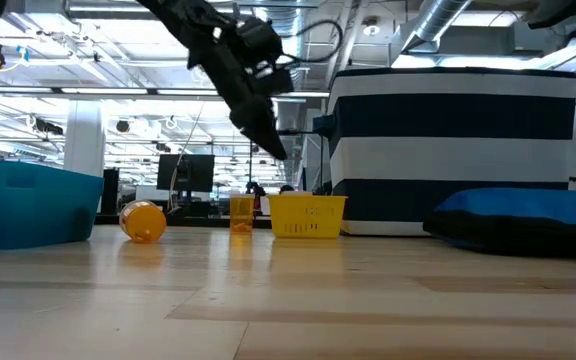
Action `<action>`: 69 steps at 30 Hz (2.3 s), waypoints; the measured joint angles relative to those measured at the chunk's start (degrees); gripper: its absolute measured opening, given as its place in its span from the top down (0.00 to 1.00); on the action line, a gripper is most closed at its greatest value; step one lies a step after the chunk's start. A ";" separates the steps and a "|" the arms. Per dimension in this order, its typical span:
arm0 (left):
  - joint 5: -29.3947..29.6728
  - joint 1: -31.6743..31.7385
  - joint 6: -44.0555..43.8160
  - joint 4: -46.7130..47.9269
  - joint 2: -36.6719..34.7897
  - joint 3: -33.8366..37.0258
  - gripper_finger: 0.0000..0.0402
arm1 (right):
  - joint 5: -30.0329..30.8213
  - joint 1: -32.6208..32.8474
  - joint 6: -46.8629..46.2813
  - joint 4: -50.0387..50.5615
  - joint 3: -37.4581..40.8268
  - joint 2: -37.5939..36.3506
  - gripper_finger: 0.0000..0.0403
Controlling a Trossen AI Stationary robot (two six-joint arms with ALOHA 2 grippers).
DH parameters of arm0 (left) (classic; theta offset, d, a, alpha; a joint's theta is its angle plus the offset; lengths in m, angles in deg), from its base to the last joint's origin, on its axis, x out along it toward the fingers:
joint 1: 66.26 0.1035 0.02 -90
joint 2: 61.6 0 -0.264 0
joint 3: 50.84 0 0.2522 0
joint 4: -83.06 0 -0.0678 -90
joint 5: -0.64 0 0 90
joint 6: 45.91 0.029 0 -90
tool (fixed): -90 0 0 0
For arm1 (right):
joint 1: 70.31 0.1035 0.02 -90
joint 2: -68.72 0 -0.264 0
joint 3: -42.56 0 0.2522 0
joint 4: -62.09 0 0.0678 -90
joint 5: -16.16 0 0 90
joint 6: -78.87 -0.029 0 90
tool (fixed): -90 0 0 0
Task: Pick & place medical supplies in basket/bin
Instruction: Put the top orange pill bottle into the yellow bin
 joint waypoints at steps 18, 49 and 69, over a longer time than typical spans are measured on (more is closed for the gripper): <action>-6.98 9.98 8.60 5.99 -3.84 6.35 0.29 | 3.00 0.09 -0.44 2.14 -0.02 0.00 0.47; -9.37 13.26 4.02 -3.46 2.17 9.70 0.32 | 2.60 0.57 -1.97 1.50 -0.02 0.00 0.47; -8.82 13.43 1.26 -3.93 2.65 9.70 0.48 | 2.38 0.50 -1.95 1.86 -0.02 0.00 0.47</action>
